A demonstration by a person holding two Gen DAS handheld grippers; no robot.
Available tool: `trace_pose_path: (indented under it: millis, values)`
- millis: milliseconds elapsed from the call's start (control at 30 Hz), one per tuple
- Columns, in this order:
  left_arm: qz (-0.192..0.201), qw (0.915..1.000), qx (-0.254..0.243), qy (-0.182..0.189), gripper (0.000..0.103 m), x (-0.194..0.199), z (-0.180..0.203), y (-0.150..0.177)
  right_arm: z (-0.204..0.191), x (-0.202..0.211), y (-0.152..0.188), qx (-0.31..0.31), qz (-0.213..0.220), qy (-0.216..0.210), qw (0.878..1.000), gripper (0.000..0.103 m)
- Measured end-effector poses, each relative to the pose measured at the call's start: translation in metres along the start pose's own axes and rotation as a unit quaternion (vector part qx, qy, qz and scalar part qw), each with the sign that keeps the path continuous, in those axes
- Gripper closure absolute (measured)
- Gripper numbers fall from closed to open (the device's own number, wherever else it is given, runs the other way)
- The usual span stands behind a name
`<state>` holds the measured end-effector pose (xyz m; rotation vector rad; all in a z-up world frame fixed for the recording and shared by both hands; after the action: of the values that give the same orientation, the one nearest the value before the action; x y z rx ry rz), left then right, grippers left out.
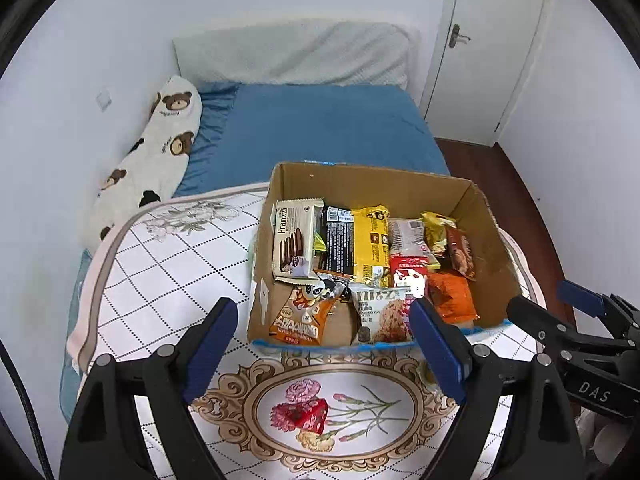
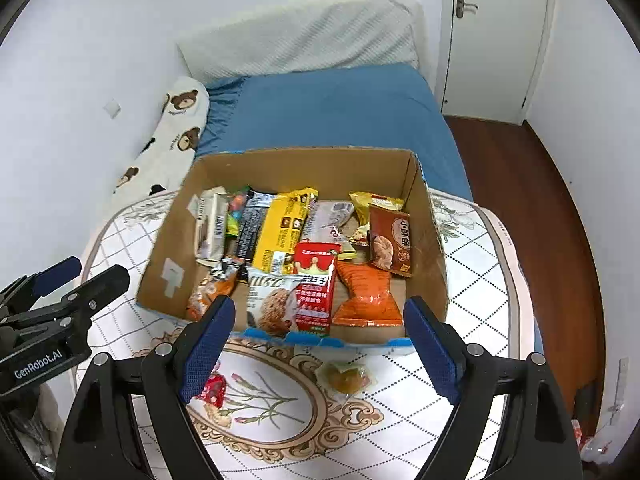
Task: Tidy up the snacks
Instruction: 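Grasp the red triangular chocolate with left tool while right tool grasps the yellow egg snack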
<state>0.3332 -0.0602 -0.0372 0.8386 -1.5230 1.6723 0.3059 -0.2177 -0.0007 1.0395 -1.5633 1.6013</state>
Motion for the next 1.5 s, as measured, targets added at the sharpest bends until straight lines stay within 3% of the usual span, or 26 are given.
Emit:
trace_pose_path:
  millis: [233,433,567,733,867,900,1000,1100,1233,1267,1300,1367,1433,1500]
  values:
    - [0.039,0.9991,-0.012,-0.008,0.015,0.033,0.002,0.015,-0.009,0.034,0.013,0.000,0.034,0.005,0.999,0.015]
    - [0.036,0.9993,-0.004,-0.004,0.015,0.039,-0.001,0.025,-0.013,0.049,0.021,-0.008,0.046,-0.002,0.999,0.015]
    - [0.021,0.9996,0.010,-0.018,0.015,0.027,-0.013,0.035,-0.009,0.038,0.033,-0.022,0.030,-0.009,0.999,0.015]
    - [-0.029,0.9980,0.022,-0.052,0.015,-0.012,-0.038,0.065,0.002,-0.011,0.065,-0.055,-0.031,-0.025,0.998,0.015]
    - [-0.100,0.9920,0.031,-0.070,0.015,-0.060,-0.057,0.094,0.016,-0.064,0.092,-0.082,-0.077,-0.029,0.993,0.015]
    - [-0.122,0.9895,0.038,-0.069,0.015,-0.074,-0.060,0.103,0.020,-0.075,0.097,-0.090,-0.084,-0.030,0.992,0.016]
    - [-0.171,0.9826,0.049,-0.054,0.015,-0.106,-0.062,0.123,0.034,-0.112,0.113,-0.122,-0.110,-0.042,0.986,0.039]
    - [-0.226,0.9713,0.072,-0.020,0.015,-0.140,-0.059,0.139,0.044,-0.140,0.122,-0.145,-0.123,-0.047,0.981,0.041]
    - [-0.262,0.9592,0.105,0.006,0.016,-0.174,-0.058,0.149,0.051,-0.171,0.127,-0.161,-0.137,-0.046,0.976,0.041]
    - [-0.264,0.9585,0.108,0.006,0.018,-0.179,-0.057,0.150,0.052,-0.178,0.127,-0.164,-0.141,-0.049,0.975,0.041]
    - [-0.265,0.9578,0.111,0.003,0.032,-0.184,-0.057,0.152,0.053,-0.185,0.128,-0.165,-0.148,-0.051,0.974,0.042]
    - [-0.272,0.9559,0.111,0.001,0.048,-0.192,-0.057,0.155,0.053,-0.196,0.129,-0.162,-0.156,-0.043,0.973,0.045]
    - [-0.274,0.9555,0.110,-0.005,0.051,-0.195,-0.055,0.156,0.050,-0.201,0.130,-0.141,-0.163,-0.026,0.976,0.054]
    - [-0.266,0.9586,0.102,-0.007,0.054,-0.192,-0.053,0.158,0.048,-0.200,0.130,-0.129,-0.162,-0.025,0.978,0.055]
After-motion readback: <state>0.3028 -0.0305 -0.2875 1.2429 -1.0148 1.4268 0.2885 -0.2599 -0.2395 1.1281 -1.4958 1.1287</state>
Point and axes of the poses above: each gripper's, at about its wrist camera, not at the fingertips, and x roughly against the way its jaws point, z to its right, y to its underside, the point moved 2 cm from there along -x, roughly the way its jaws point, and after that the axes turned 5 degrees about x, right-handed, at the moved point
